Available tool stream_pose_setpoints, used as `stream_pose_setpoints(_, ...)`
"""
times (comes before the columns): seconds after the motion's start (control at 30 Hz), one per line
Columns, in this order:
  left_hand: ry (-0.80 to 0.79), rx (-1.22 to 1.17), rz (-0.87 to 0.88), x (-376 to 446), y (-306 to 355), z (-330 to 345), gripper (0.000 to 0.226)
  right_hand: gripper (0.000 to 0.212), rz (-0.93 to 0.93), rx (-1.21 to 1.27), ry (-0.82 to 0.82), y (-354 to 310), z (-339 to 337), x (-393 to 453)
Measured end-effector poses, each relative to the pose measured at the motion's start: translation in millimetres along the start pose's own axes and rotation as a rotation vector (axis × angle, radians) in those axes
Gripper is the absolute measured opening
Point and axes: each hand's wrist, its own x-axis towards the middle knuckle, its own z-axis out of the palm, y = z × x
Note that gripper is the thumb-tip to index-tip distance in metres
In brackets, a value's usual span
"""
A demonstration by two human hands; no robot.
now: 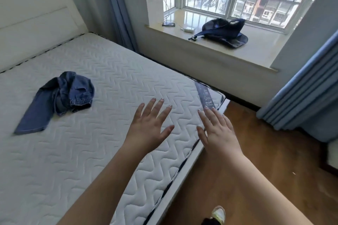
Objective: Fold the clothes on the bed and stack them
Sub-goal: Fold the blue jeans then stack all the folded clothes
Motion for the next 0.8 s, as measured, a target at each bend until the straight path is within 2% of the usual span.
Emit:
stream_pose_setpoints(0.23, -0.019, 0.000, 0.013, 108.2, 91.9, -0.6, 0.066, 0.053, 0.035, 0.001, 0.004, 121.9, -23.0, 52.4)
stream_pose_setpoints(0.33, -0.001, -0.004, 0.023, 146.9, 124.4, -3.1, 0.065, 0.059, 0.044, -0.009, 0.010, 165.0, -34.1, 75.1)
stream_pose_setpoints(0.43, 0.055, -0.031, 0.056, 176.0, 150.9, -6.8, 0.063, 0.063, 0.138, -0.014, 0.034, 196.9, -37.7, 99.0)
stream_pose_setpoints(0.5, 0.063, -0.032, 0.047, 200.3, 157.2, -5.4, 0.062, 0.063, 0.172, -0.014, 0.055, 213.4, -38.2, 117.8)
stream_pose_setpoints(0.8, 0.095, -0.029, 0.069, 363.4, 170.2, 24.4, 0.067, 0.052, 0.097, -0.064, 0.069, 294.4, -35.4, 238.4)
